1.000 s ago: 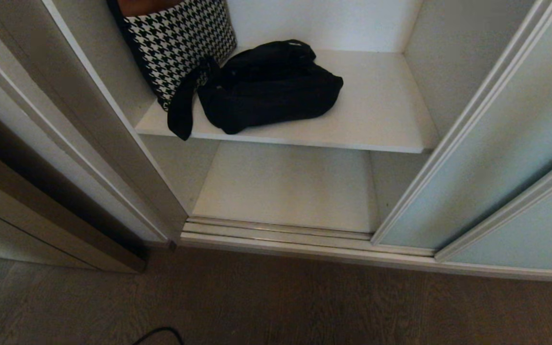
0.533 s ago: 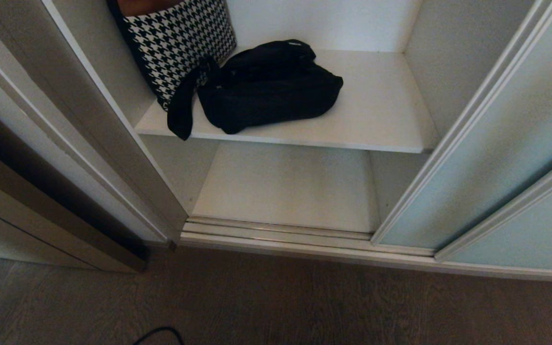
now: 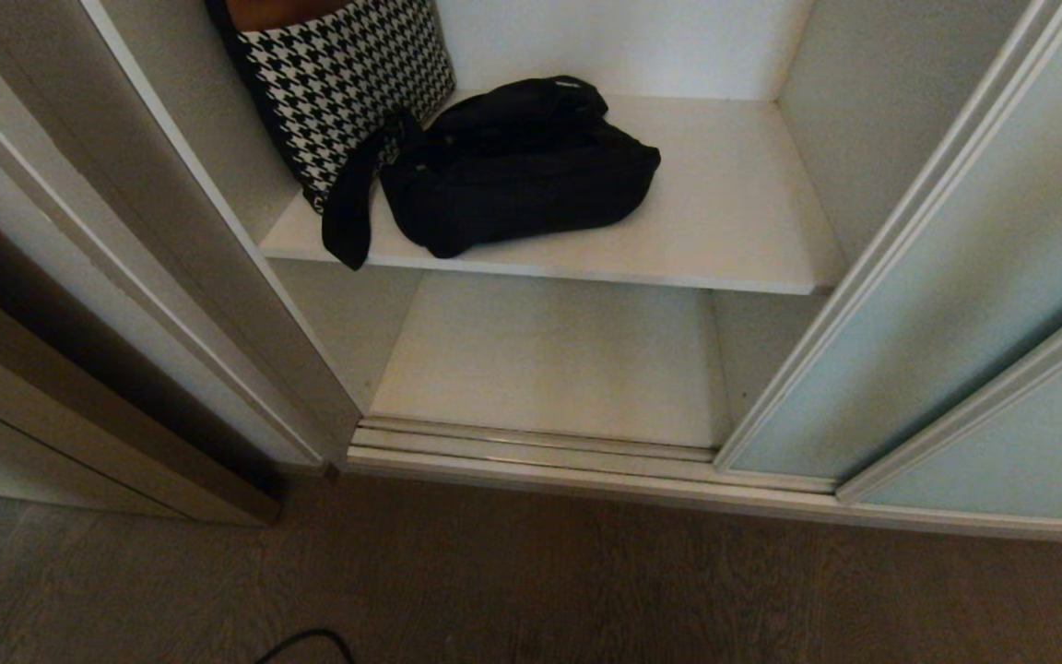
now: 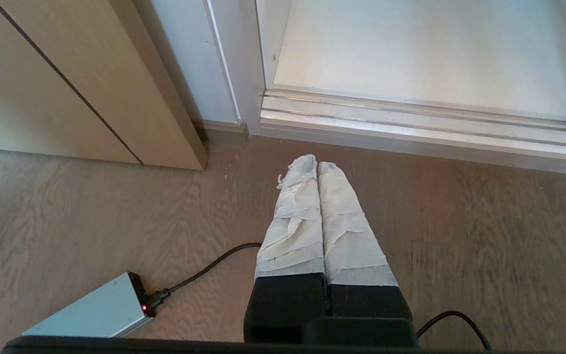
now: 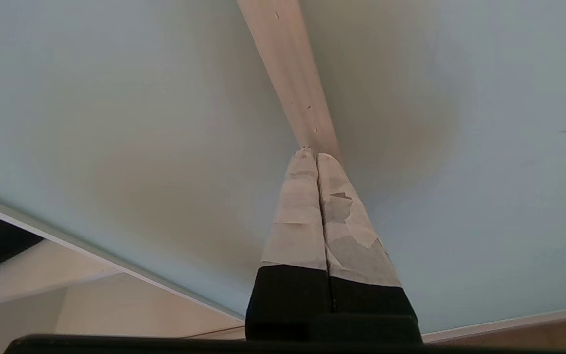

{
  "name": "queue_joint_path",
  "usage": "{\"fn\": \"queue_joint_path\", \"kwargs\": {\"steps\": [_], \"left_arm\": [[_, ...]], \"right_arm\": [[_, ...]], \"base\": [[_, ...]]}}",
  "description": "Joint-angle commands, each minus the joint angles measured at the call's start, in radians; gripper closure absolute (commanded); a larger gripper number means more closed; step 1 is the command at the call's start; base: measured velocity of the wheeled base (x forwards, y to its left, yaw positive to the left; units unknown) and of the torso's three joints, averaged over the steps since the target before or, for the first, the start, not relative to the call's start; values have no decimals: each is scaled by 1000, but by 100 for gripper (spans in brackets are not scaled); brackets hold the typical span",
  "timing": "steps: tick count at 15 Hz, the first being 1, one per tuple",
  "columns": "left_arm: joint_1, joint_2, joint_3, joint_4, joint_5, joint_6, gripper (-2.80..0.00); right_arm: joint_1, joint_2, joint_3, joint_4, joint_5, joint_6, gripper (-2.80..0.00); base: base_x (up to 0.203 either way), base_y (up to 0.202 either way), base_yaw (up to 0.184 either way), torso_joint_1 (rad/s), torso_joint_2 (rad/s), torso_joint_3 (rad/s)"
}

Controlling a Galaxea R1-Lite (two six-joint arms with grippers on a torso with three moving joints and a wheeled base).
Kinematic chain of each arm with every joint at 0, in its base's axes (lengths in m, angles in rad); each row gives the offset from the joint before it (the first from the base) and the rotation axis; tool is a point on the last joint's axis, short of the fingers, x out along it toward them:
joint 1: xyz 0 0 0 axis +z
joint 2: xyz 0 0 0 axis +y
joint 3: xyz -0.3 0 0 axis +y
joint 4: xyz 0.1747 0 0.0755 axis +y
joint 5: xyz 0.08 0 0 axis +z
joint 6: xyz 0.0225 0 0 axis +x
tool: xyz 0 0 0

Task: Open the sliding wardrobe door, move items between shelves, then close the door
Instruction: Close the door

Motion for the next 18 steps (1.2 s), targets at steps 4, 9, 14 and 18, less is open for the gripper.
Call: {"fn": "queue_joint_path", "kwargs": {"steps": [4,9,14,18], "left_arm": [[0,2,0,0,0,0,0],[0,2,0,0,0,0,0],[0,2,0,0,0,0,0],[0,2,0,0,0,0,0]], "right_arm": [[15,55,-4,-36,5,3,0],[35,77,-12,-37,10,2,0],[99,37,35,-59,10,2,0],[159,-1,50,-63,9,1,0]], "base": [[0,0,0,0,0,0],[0,0,0,0,0,0],[0,0,0,0,0,0],[0,0,0,0,0,0]]}}
